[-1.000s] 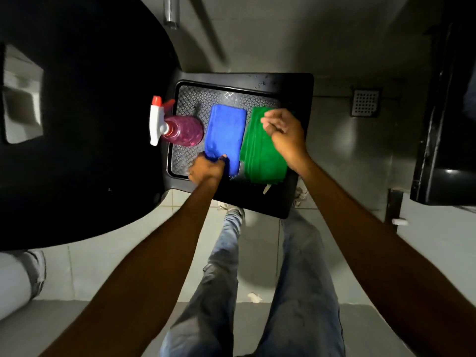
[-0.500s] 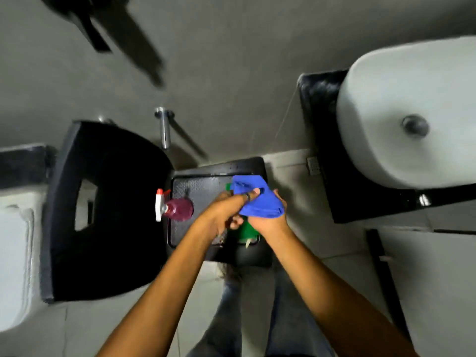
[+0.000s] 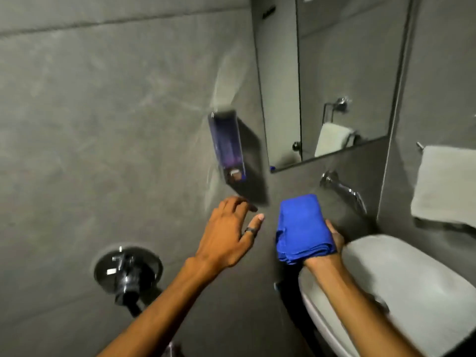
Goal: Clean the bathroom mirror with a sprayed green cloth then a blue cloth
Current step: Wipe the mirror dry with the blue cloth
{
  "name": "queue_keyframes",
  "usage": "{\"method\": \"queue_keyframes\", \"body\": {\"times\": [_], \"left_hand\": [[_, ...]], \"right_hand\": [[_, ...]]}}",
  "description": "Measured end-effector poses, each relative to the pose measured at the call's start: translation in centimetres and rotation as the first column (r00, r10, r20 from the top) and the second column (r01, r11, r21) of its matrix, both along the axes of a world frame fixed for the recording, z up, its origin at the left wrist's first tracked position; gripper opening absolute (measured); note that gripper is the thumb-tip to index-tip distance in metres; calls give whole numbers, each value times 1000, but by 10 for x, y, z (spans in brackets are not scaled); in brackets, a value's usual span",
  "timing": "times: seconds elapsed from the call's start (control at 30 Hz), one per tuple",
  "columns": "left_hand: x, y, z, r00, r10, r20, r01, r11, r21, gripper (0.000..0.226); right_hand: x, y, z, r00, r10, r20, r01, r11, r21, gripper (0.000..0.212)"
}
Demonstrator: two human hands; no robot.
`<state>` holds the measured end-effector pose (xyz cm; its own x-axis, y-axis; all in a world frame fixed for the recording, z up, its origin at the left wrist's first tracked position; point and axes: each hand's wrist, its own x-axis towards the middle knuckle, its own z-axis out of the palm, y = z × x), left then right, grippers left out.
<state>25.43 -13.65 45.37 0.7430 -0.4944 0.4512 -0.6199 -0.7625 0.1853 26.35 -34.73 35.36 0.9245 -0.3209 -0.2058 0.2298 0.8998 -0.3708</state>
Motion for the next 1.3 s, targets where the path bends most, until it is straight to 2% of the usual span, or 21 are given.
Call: {"method": "queue_keyframes", "body": {"times": [0.07, 0.17, 0.23, 0.27, 0.3, 0.33, 0.37, 0.4, 0.43, 0.47, 0.5, 0.53, 0.73, 0.87, 0.97, 1.07, 1.17, 1.3], "left_hand": [[23, -10, 49, 990, -25, 136, 21, 999, 28, 43], [57, -28, 120, 955, -33, 295, 13, 997, 72, 47], [79, -41, 156, 938, -19, 347, -18, 994, 104, 51], [91, -47, 174, 924, -23, 381, -27, 992, 123, 52], [100, -49, 186, 912, -22, 410, -41, 989, 144, 55], [111, -53, 201, 893, -27, 450, -52, 985, 162, 58], [122, -54, 213, 874, -23, 485, -77, 980, 186, 62], [133, -56, 225, 851, -12, 524, -113, 972, 207, 67], [145, -55, 236, 826, 5, 563, -160, 961, 226, 72], [154, -53, 245, 803, 32, 595, -209, 950, 232, 76], [166, -50, 252, 786, 54, 616, -246, 941, 231, 78], [174, -47, 255, 772, 68, 632, -270, 935, 231, 78], [213, -39, 241, 574, 51, 817, -365, 909, 200, 76], [223, -40, 240, 531, 67, 844, -368, 916, 159, 77], [228, -44, 238, 505, 95, 858, -387, 913, 127, 77], [231, -53, 235, 485, 127, 866, -395, 914, 87, 78], [233, -58, 233, 478, 143, 867, -398, 915, 68, 80], [231, -60, 233, 474, 155, 867, -410, 910, 61, 80]], "right_hand": [[23, -24, 44, 995, -81, 63, 81, 997, 9, 54], [61, -41, 112, 945, -187, 269, 200, 979, -22, 48], [81, -43, 151, 878, -221, 424, 301, 944, -132, 48], [92, -42, 169, 826, -253, 503, 400, 893, -206, 48], [104, -36, 177, 766, -270, 583, 524, 788, -324, 48], [119, -30, 180, 727, -258, 636, 632, 613, -474, 47], [132, -20, 172, 715, -195, 671, 683, 398, -612, 48], [148, -13, 160, 716, -128, 687, 698, 121, -705, 49], [165, -8, 144, 714, -93, 694, 670, -198, -715, 50], [179, -3, 127, 711, -81, 698, 592, -468, -656, 51], [192, 1, 112, 704, -85, 705, 509, -632, -584, 54], [199, 3, 99, 695, -93, 713, 465, -698, -545, 58], [219, -15, 81, 657, -74, 750, 424, -787, -449, 62], [217, -44, 88, 626, -88, 775, 446, -775, -448, 63], [226, -111, 93, 618, -269, 739, 410, -691, -595, 63], [229, -186, 103, 666, -420, 616, 342, -562, -753, 64], [231, -246, 113, 689, -492, 532, 306, -467, -829, 66], [238, -296, 135, 648, -614, 451, 293, -345, -892, 68]]}}
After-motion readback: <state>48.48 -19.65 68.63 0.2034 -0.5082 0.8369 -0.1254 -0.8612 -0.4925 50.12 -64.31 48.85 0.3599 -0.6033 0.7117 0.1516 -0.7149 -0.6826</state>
